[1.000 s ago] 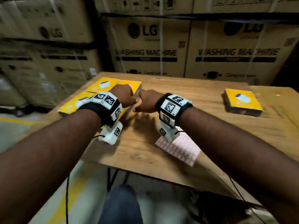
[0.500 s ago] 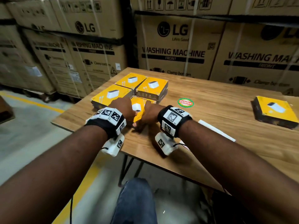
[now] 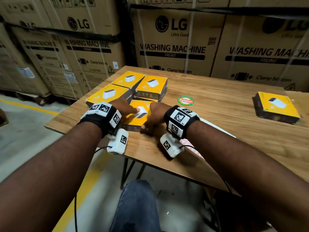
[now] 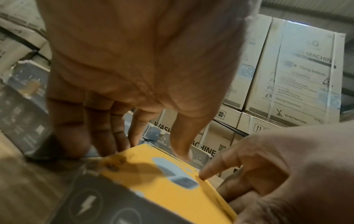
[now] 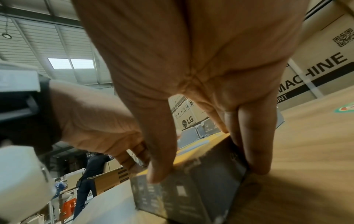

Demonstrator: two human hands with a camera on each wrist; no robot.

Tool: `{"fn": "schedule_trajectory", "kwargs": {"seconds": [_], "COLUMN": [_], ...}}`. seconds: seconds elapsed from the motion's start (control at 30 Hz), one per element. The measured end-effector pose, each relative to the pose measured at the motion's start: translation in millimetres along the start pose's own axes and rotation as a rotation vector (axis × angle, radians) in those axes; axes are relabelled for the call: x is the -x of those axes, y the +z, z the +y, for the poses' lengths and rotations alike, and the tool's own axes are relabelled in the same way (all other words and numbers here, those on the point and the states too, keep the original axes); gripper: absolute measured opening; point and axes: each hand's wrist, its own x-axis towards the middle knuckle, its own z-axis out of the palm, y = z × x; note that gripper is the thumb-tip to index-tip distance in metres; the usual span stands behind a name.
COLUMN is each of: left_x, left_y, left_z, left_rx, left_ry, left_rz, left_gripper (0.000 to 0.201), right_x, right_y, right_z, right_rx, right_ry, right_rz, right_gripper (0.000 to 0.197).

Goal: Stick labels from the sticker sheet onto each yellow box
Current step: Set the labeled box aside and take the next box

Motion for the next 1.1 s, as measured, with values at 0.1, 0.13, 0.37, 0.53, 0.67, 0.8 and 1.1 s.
{"fn": "schedule_trajectory", "kwargs": {"seconds": [0.1, 0.13, 0.37, 0.53, 0.67, 0.8, 1.1], "left_x": [5, 7, 18, 21, 22, 22, 5], "left_y": [7, 12, 32, 36, 36, 38, 43], "left_z": [7, 11, 37, 64, 95, 132, 174], "left_rx": [0.026, 0.022, -0.023, 0.009, 0.038, 0.171, 0.613], "left_ry": [0.063, 0.086, 0.226, 0.369, 0.474, 0.557, 0.645], "left_rz": [-0.044, -0.034, -0.041, 0.039, 0.109, 0.261, 0.304], "left_gripper": [0.071, 0.079, 0.105, 0.113, 0.103, 0.053, 0.046], "right_x": [7, 10, 25, 45, 58, 72, 85], "right_y": [-3, -3, -8, -46, -66, -77, -85], "right_z": [7, 10, 31, 58, 89, 122, 172], "right_rx": [0.015, 0.020, 0.059, 0.024, -0.070, -0.380, -0.590], "right_ry": [0.009, 0.011, 0.018, 0.063, 0.134, 0.205, 0.317], "right_rz": [-0.008, -0.005, 0.109, 0.160, 0.237, 0.304, 0.523], "right_gripper": [0.057, 0.063, 0.056, 0.050, 0.067, 0.067, 0.050]}}
